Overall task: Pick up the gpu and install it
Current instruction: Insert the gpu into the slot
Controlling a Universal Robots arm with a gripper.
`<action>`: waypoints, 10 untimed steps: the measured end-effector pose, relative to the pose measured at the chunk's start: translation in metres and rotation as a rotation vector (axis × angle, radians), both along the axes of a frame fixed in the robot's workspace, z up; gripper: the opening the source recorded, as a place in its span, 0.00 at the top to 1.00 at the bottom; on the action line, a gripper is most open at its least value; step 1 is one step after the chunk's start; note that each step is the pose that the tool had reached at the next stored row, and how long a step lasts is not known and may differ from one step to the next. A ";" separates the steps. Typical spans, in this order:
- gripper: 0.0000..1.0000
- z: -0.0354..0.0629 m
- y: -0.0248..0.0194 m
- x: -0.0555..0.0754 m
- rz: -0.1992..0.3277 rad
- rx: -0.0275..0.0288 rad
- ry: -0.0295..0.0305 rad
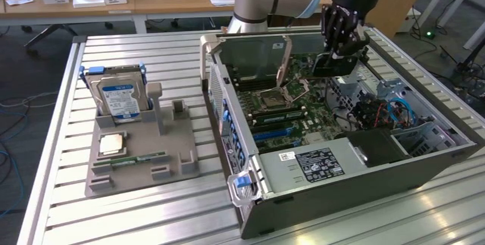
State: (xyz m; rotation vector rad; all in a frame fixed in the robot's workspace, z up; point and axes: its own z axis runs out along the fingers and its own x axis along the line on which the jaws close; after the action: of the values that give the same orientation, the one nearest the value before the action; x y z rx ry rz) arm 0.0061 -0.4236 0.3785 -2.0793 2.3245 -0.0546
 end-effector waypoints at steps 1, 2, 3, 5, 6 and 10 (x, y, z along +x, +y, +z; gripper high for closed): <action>0.73 -0.0018 0.0000 0.000 0.000 0.0001 0.0000; 0.73 -0.0031 0.0000 0.000 0.000 0.0001 0.0000; 0.73 -0.0033 0.0000 0.000 0.000 0.0000 0.0000; 0.73 -0.0036 -0.0002 0.000 0.000 0.0000 0.0001; 0.73 -0.0039 -0.0011 -0.001 0.000 0.0003 -0.0001; 0.73 -0.0048 -0.0077 -0.002 0.001 0.0001 0.0000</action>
State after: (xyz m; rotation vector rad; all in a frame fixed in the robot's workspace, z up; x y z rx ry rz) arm 0.0040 -0.4314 0.3737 -2.0808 2.3230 -0.0545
